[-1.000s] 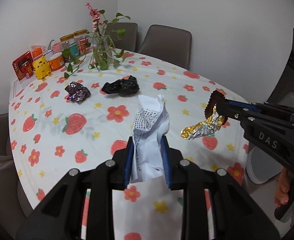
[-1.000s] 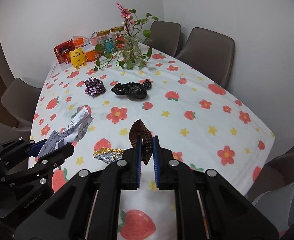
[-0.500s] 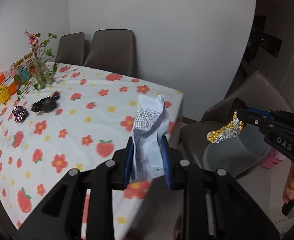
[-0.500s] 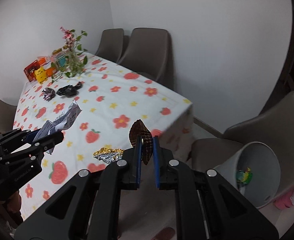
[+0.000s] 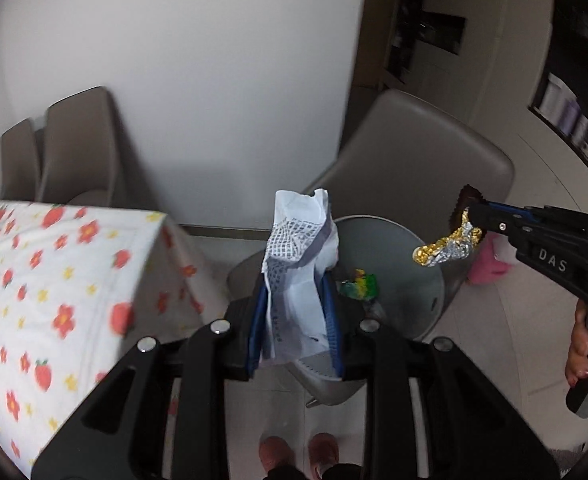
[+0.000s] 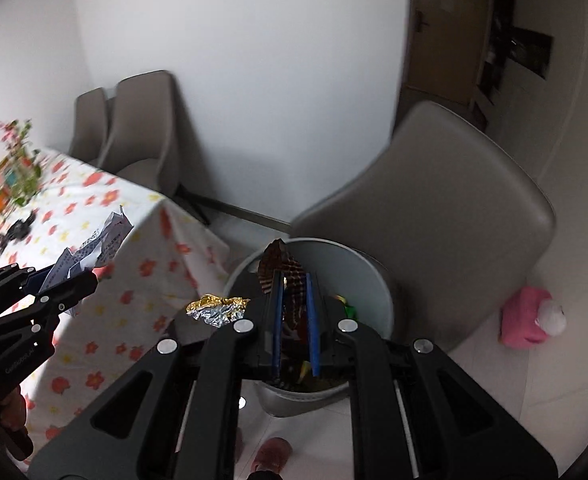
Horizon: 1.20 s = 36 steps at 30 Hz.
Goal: Collect trash
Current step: 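Open both tools over the bin to drop the wrappers, then move both tools back to the table toward the black bag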
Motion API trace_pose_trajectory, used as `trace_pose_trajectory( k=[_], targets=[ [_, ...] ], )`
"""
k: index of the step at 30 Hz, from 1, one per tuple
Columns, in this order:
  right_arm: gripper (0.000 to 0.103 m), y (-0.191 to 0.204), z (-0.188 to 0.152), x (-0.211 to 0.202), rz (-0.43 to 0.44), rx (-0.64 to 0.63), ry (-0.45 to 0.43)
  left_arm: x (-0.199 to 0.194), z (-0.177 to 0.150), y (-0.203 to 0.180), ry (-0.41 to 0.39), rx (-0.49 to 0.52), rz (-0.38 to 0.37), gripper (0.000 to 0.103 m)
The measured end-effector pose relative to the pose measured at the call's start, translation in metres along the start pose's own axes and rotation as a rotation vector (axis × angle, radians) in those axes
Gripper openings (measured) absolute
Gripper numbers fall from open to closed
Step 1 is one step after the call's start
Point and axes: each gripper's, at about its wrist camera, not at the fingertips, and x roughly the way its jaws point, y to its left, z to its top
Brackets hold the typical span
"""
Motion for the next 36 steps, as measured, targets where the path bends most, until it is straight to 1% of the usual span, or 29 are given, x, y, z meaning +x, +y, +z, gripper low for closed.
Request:
trace_pose_trajectory(
  k=[3,8,10,11,12,13,15,17,19,21,24,29,33,36],
  targets=[
    [0.010,-0.017,-0.002,0.008,-0.025,0.047,0.017,0.024,0.013,-0.018,0.024,0.057,-0.051,0.027],
    [0.011,-0.031,0.005,0.029,-0.039,0.090,0.052,0.058,0.030,-0.038,0.074,0.113,-0.117,0.030],
    [0.013,-0.038,0.007,0.034,-0.046,0.111,0.058,0.072,0.034,-0.044,0.099,0.137,-0.106,0.035],
    [0.015,-0.039,0.009,0.036,-0.052,0.120,0.058,0.075,0.036,-0.049,0.107,0.147,-0.099,0.035],
    [0.017,-0.035,0.010,0.036,-0.054,0.126,0.056,0.079,0.037,-0.051,0.114,0.152,-0.102,0.036],
    [0.018,-0.039,0.010,0.036,-0.053,0.131,0.054,0.081,0.038,-0.053,0.118,0.156,-0.107,0.038],
    [0.022,-0.038,0.011,0.037,-0.054,0.135,0.052,0.082,0.038,-0.052,0.121,0.166,-0.109,0.042],
    [0.024,-0.038,0.012,0.038,-0.052,0.135,0.053,0.080,0.037,-0.049,0.122,0.169,-0.111,0.043],
    [0.027,-0.036,0.012,0.039,-0.052,0.130,0.054,0.079,0.037,-0.047,0.122,0.164,-0.110,0.046],
    [0.031,-0.034,0.012,0.040,-0.049,0.125,0.055,0.078,0.037,-0.044,0.124,0.157,-0.108,0.047],
    [0.034,-0.031,0.014,0.041,-0.039,0.120,0.055,0.077,0.038,-0.040,0.122,0.147,-0.094,0.048],
    [0.034,-0.018,0.019,0.040,-0.005,0.085,0.051,0.065,0.035,-0.026,0.110,0.101,-0.055,0.049],
    [0.034,0.009,0.026,0.042,0.059,0.008,0.051,0.047,0.029,-0.001,0.089,0.035,0.011,0.050],
    [0.034,0.047,0.033,0.047,0.132,-0.082,0.053,0.029,0.019,0.027,0.070,-0.040,0.080,0.053]
  ],
)
